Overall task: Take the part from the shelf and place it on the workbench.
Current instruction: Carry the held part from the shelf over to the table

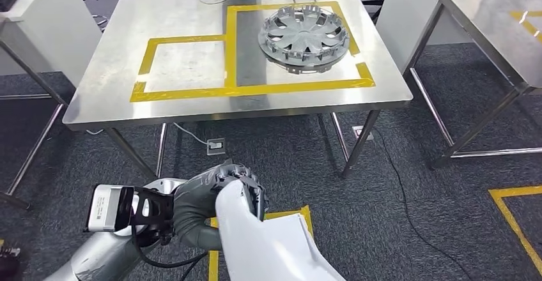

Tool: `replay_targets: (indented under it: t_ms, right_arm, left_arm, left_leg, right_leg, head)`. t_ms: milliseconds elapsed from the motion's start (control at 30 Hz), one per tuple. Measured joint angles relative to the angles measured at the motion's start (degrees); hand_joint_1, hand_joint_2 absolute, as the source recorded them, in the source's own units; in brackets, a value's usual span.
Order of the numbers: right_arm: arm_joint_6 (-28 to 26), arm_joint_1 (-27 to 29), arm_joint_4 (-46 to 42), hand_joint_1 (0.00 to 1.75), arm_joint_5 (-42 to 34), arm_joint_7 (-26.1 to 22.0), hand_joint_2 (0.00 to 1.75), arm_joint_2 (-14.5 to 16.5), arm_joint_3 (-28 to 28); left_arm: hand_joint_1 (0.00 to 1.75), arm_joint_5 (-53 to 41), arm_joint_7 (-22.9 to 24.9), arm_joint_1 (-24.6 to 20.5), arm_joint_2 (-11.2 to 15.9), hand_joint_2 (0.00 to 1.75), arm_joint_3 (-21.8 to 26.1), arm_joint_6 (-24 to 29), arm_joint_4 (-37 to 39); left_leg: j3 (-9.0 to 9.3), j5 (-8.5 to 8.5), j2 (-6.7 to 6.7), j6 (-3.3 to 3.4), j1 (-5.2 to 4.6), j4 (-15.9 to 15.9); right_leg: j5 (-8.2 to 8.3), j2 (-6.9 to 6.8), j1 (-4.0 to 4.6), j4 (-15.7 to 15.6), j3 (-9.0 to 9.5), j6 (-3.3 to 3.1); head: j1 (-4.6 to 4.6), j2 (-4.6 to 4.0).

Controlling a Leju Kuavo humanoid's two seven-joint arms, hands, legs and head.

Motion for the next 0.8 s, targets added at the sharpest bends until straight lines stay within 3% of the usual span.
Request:
replay_targets:
  t_ms: [100,167,233,267,300,333,367,433,467,500,567,667,767,800]
  right_arm:
    - [-0.49,-0.1,0.21,0.0,-0.39,-0.27,0.0,0.25,-0.05]
    - [-0.87,0.01,0.24,0.0,-0.43,-0.69,0.0,0.29,-0.08]
    - [-1.16,0.24,0.31,0.0,-0.5,-0.81,0.0,0.24,-0.05]
    - [-1.31,0.34,0.34,0.0,-0.56,-0.83,0.0,0.21,-0.03]
    - [-1.53,0.46,0.37,0.0,-0.69,-0.87,0.0,0.17,0.0]
    - [-1.75,0.58,0.39,0.0,-0.83,-0.92,0.0,0.12,0.03]
    - [-2.03,0.66,0.38,0.0,-0.98,-1.0,0.0,0.05,0.06]
    - [-2.56,0.72,0.3,0.0,-1.2,-1.15,0.0,-0.13,0.1]
    - [-2.77,0.7,0.23,0.0,-1.29,-1.25,0.0,-0.23,0.1]
    - [-2.93,0.62,0.14,0.0,-1.36,-1.32,0.0,-0.31,0.09]
    - [-3.32,0.49,-0.1,0.0,-1.44,-1.4,0.0,-0.42,0.08]
    - [-3.81,0.49,-0.58,0.0,-1.43,-1.42,0.0,-0.59,0.1]
    - [-3.97,0.57,-0.79,0.0,-1.43,-1.42,0.0,-0.77,0.12]
    - [-4.02,0.59,-0.81,0.0,-1.43,-1.42,0.0,-0.78,0.12]
  left_arm:
    - [1.71,0.07,0.08,0.0,-0.02,1.75,0.05,0.07,-0.16]
    - [1.71,0.25,0.17,-0.08,-0.13,1.75,0.07,0.1,-0.35]
    - [1.71,0.4,0.36,-0.12,-0.31,1.75,0.0,0.09,-0.44]
    - [1.71,0.41,0.5,-0.06,-0.38,1.75,-0.05,0.07,-0.44]
    - [1.71,0.48,0.72,0.03,-0.41,1.75,-0.1,0.05,-0.44]
    - [1.71,0.62,0.97,0.08,-0.42,1.75,-0.14,0.02,-0.44]
    - [1.71,0.8,1.24,0.11,-0.42,1.75,-0.15,-0.01,-0.44]
    - [1.71,1.1,1.65,0.12,-0.44,1.75,-0.14,-0.09,-0.44]
    - [1.71,1.19,1.77,0.1,-0.45,1.75,-0.14,-0.2,-0.44]
    - [1.71,1.29,1.83,0.09,-0.46,1.75,-0.13,-0.33,-0.44]
    - [1.71,1.52,1.93,0.07,-0.44,1.75,-0.12,-0.58,-0.44]
    - [1.71,1.77,1.97,0.05,-0.37,1.75,-0.08,-0.76,-0.45]
    - [1.71,1.88,1.97,0.07,-0.33,1.75,-0.07,-0.8,-0.46]
    - [1.71,1.88,1.98,0.11,-0.3,1.75,-0.08,-0.8,-0.46]
  left_leg:
    - [0.65,0.17,-0.32,0.45,-0.27,-1.35]
    - [1.8,0.94,-0.72,0.76,0.12,-2.83]
    - [2.37,1.36,-1.14,0.93,0.31,-3.47]
    - [2.35,1.36,-1.42,0.94,0.31,-3.45]
    - [2.34,1.31,-1.77,0.89,0.33,-3.42]
    - [2.35,1.25,-2.14,0.81,0.37,-3.36]
    - [2.36,1.13,-2.49,0.64,0.47,-3.21]
    - [2.27,0.57,-3.14,-0.04,0.63,-2.45]
    - [2.11,0.16,-3.36,-0.48,0.58,-1.87]
    - [1.9,-0.19,-3.5,-0.85,0.46,-1.43]
    - [1.64,-0.57,-3.57,-1.28,0.38,-1.03]
    - [0.76,-2.08,-2.89,-1.93,0.77,1.08]
    - [-4.39,-6.93,-1.92,-2.4,0.96,11.64]
    - [-6.18,-7.83,-1.81,-2.38,0.98,14.86]
  right_leg:
    - [0.01,-0.47,-0.16,-0.38,0.29,0.76]
    - [-0.89,1.23,-0.29,1.36,-0.51,0.98]
    - [-3.43,3.38,-0.49,7.89,-3.92,0.91]
    - [-4.68,3.83,-0.55,11.87,-6.14,0.99]
    - [-5.27,3.98,-0.66,14.67,-7.88,1.3]
    - [-4.97,4.02,-0.8,15.41,-8.67,1.81]
    - [-3.71,4.02,-0.99,13.63,-8.19,2.49]
    - [-0.14,4.11,-1.41,5.63,-4.79,3.75]
    - [1.1,4.19,-1.53,2.31,-3.25,3.75]
    - [1.71,4.26,-1.55,0.47,-2.35,3.32]
    - [1.71,4.31,-1.36,0.24,-2.18,1.9]
    - [1.62,4.25,-1.35,0.29,-2.0,0.67]
    - [1.21,4.22,-1.1,0.26,-1.81,-0.22]
    - [1.07,4.21,-0.92,0.26,-1.74,-0.39]
  head:
    - [-0.14,0.01]
    - [-0.05,0.01]
    - [0.13,-0.01]
    - [0.2,-0.01]
    - [0.24,-0.01]
    - [0.22,-0.01]
    - [0.23,-0.01]
    - [0.28,0.0]
    - [0.36,0.0]
    - [0.38,0.01]
    - [0.37,0.01]
    - [0.21,0.0]
    - [0.05,-0.01]
    - [0.04,0.0]
